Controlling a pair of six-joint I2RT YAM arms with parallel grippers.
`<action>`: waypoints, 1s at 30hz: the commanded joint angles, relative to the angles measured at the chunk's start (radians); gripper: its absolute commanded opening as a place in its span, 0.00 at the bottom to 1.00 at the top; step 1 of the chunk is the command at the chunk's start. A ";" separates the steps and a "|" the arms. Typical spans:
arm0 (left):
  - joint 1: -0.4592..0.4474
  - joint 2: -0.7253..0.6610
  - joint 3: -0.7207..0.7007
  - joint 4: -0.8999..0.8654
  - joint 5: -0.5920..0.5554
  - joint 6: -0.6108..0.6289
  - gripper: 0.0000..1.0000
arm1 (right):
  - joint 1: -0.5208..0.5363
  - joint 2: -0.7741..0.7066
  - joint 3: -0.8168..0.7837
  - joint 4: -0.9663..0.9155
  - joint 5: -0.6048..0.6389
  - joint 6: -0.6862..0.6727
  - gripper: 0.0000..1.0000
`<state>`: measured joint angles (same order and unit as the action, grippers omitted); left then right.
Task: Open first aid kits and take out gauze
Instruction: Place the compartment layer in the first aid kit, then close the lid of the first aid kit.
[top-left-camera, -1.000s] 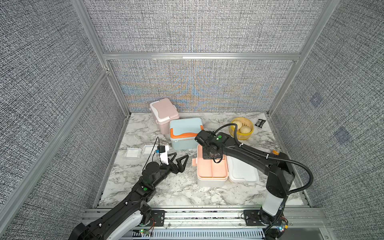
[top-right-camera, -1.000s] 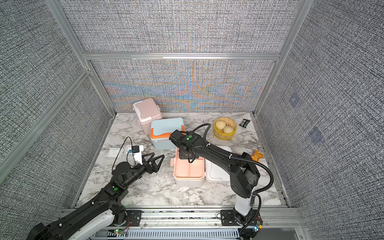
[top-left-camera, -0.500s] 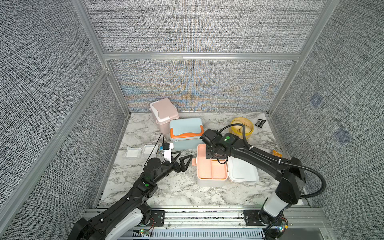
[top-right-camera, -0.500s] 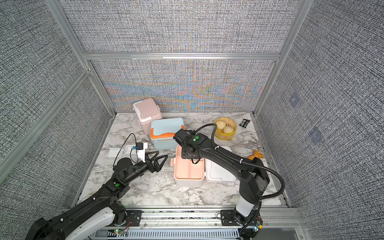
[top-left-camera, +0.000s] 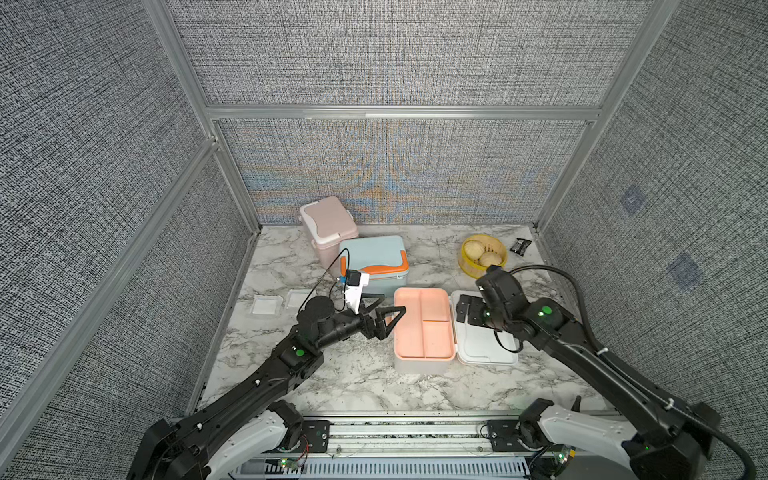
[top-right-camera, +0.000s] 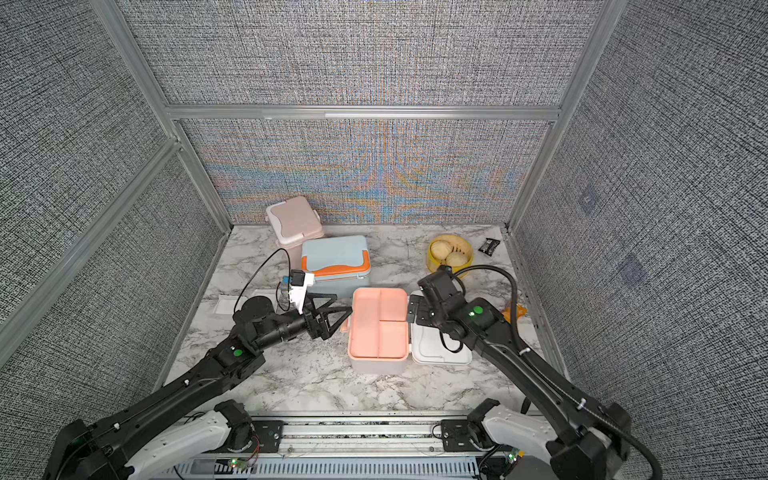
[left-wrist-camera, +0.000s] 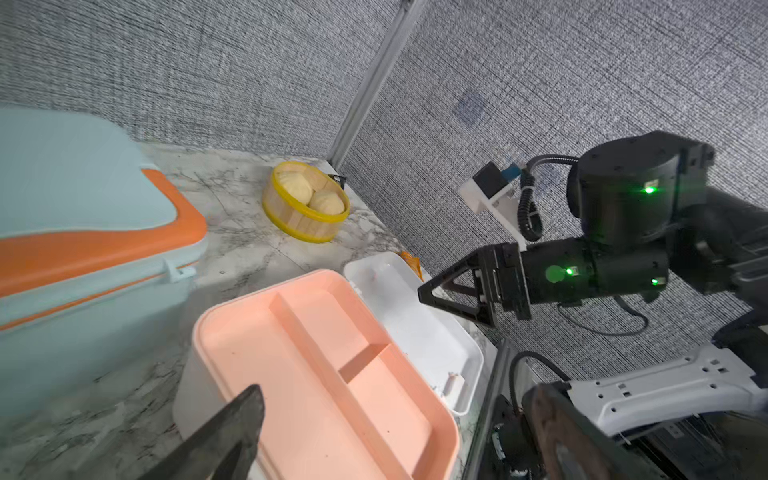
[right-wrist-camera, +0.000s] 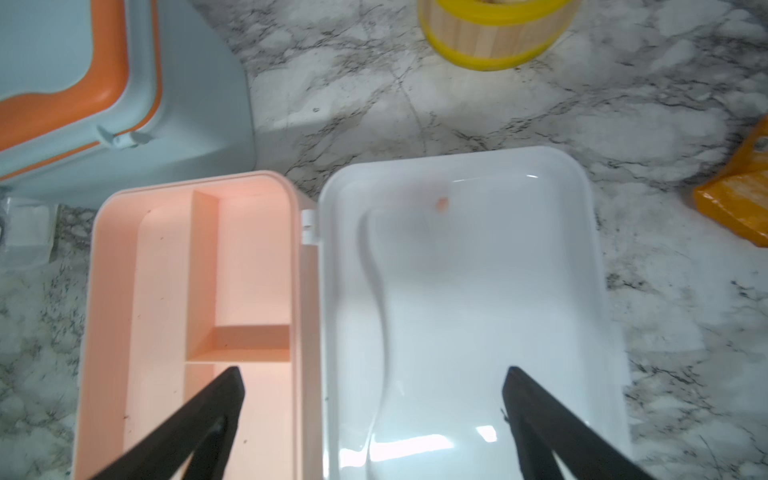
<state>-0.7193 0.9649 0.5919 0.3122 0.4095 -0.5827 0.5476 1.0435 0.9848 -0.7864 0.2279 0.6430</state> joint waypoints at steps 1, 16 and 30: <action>-0.044 0.067 0.066 -0.142 -0.058 -0.012 1.00 | -0.108 -0.097 -0.077 0.050 -0.089 -0.057 0.99; -0.220 0.493 0.334 -0.268 -0.111 -0.054 1.00 | -0.521 -0.146 -0.345 0.257 -0.501 -0.046 0.99; -0.276 0.620 0.347 -0.146 -0.086 -0.147 1.00 | -0.546 -0.116 -0.260 0.293 -0.767 -0.066 0.99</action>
<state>-0.9779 1.5642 0.9386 0.1078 0.2413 -0.6937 -0.0036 0.9443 0.6907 -0.5320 -0.3367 0.5587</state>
